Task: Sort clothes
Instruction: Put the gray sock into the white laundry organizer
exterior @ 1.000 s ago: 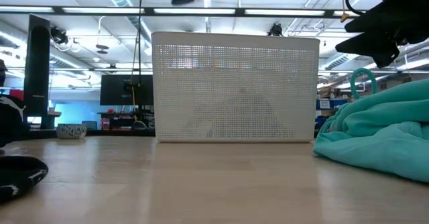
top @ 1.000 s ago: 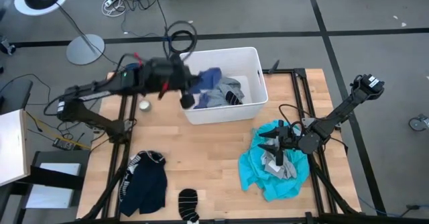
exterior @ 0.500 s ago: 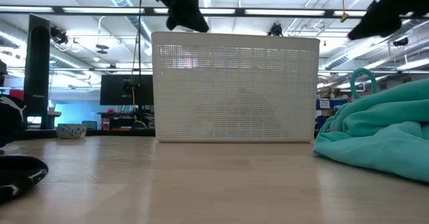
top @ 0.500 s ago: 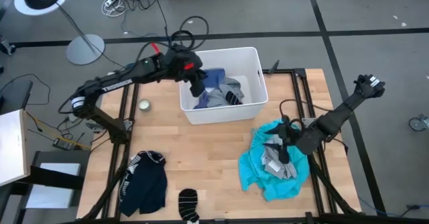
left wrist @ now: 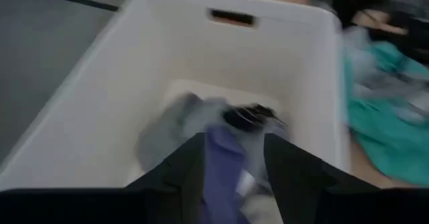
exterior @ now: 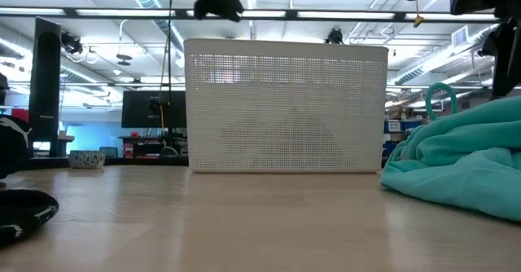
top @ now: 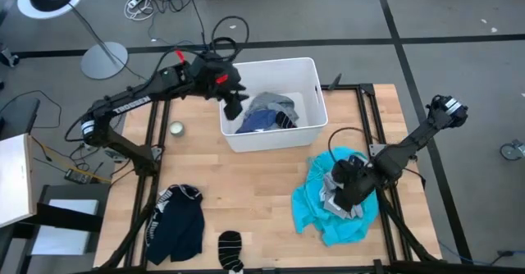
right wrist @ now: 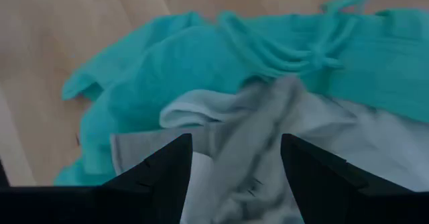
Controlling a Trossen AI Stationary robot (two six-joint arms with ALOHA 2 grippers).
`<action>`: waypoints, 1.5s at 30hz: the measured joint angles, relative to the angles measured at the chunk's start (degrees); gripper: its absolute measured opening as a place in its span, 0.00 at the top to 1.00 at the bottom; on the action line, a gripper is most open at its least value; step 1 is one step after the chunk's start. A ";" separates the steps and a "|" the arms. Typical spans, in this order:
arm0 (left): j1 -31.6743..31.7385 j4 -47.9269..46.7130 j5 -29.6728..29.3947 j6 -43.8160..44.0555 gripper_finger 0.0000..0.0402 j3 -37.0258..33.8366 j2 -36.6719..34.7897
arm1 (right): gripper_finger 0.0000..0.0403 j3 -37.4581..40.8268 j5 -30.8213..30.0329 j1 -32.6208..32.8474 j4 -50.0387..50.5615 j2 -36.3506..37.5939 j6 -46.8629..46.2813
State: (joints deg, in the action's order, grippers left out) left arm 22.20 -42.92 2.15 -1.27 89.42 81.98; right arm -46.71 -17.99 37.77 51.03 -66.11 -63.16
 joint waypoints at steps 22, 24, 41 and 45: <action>-32.80 -1.06 -15.03 27.38 0.61 -27.90 -27.56 | 0.98 -11.13 -2.53 1.44 15.61 -5.90 0.20; -35.87 1.76 -16.10 30.88 0.61 -32.82 -28.36 | 0.99 -15.58 -3.98 2.18 21.11 -5.52 -0.42; -52.44 22.97 -17.48 46.67 0.61 -53.71 -22.57 | 1.00 -43.20 -22.61 -3.74 37.73 -5.12 16.07; -53.98 27.50 -17.48 44.52 0.61 -54.07 -18.17 | 1.00 -45.13 -28.33 -8.57 29.60 -5.11 28.63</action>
State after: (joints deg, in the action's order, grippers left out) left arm -31.78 -15.42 -15.33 43.25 35.35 63.81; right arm -91.84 -46.32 29.19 80.63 -71.22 -34.53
